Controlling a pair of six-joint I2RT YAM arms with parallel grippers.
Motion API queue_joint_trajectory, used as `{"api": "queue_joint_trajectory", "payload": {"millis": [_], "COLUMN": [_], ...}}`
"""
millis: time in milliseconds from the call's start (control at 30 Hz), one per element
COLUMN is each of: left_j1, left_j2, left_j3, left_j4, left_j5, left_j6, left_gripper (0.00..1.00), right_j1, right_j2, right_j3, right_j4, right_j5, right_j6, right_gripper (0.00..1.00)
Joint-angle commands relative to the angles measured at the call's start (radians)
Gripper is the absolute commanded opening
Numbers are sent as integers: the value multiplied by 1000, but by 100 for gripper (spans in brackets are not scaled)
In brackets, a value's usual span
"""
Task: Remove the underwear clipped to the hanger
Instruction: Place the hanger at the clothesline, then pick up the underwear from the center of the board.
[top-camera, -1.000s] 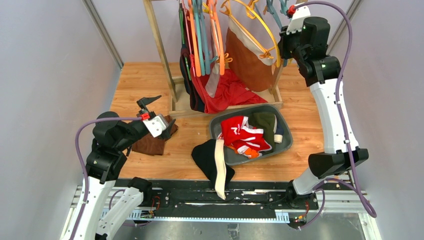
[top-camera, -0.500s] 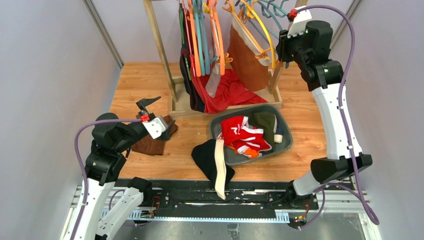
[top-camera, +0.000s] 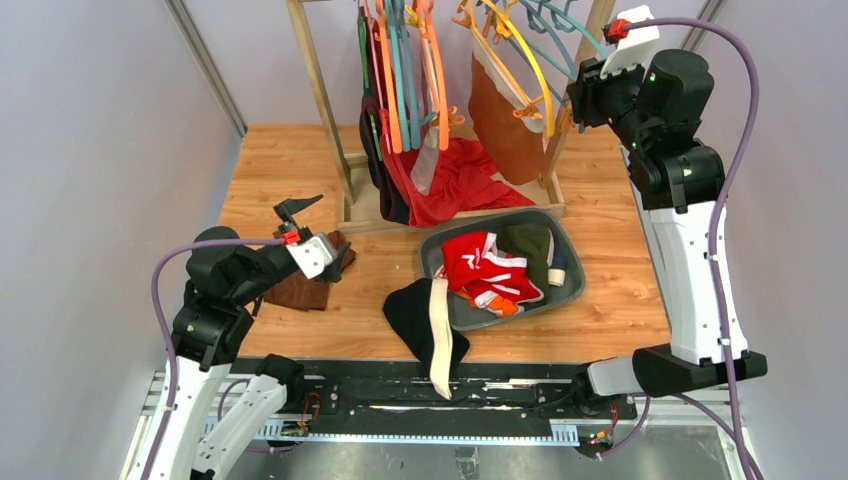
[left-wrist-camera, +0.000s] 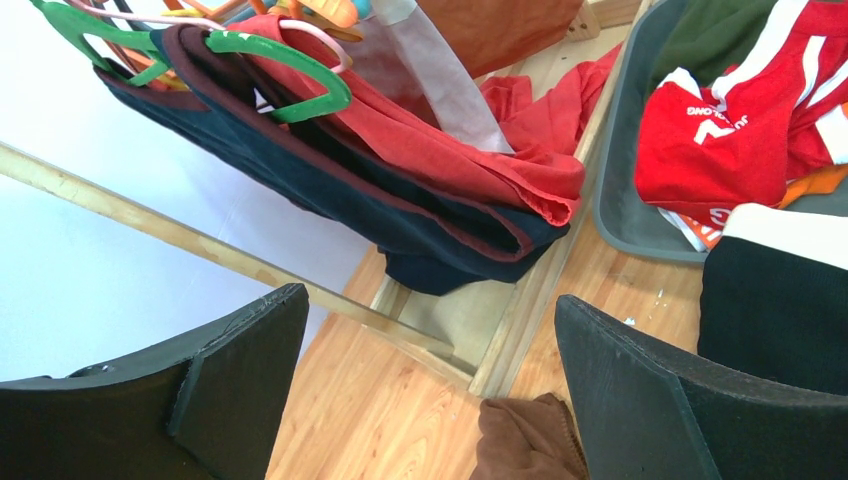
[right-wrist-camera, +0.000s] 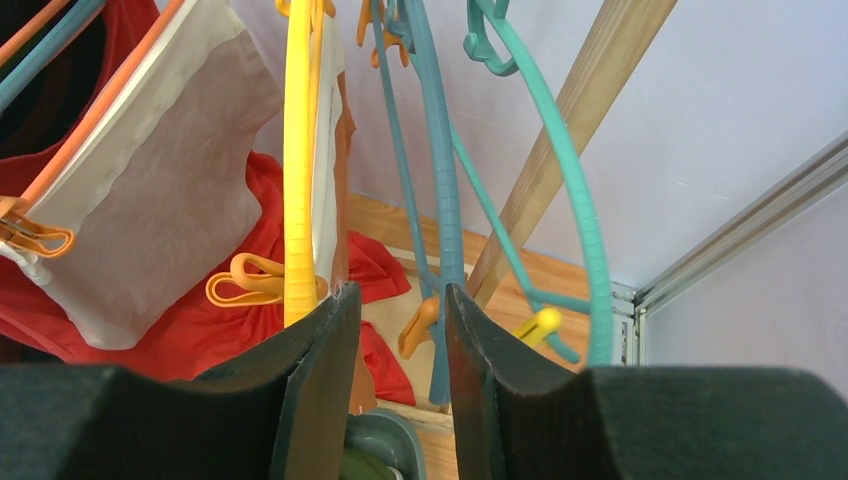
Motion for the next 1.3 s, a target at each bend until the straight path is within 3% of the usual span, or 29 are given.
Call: {"api": "queue_joint_trajectory", "payload": {"millis": [0, 433, 867, 1067, 1267], "left_j1": [-3, -3, -3, -2, -1], "left_j2": [-10, -9, 5, 91, 171], "left_j3": [-7, -17, -71, -60, -70], "left_j4": [9, 39, 52, 72, 103], "left_j5": [13, -38, -82, -224, -412], "left_j6": [4, -46, -63, -178, -244], "left_gripper": [98, 98, 98, 98, 98], "right_j1": [14, 13, 31, 174, 424], "right_j2": [-22, -67, -278, -346, -345], "right_j3": [-20, -78, -365, -548, -798], "right_j4": [24, -4, -44, -118, -120], "right_j5": [-38, -197, -641, -694, -679], "right_j6": [-23, -6, -201, -395, -599], "right_gripper": [38, 43, 54, 58, 58]}}
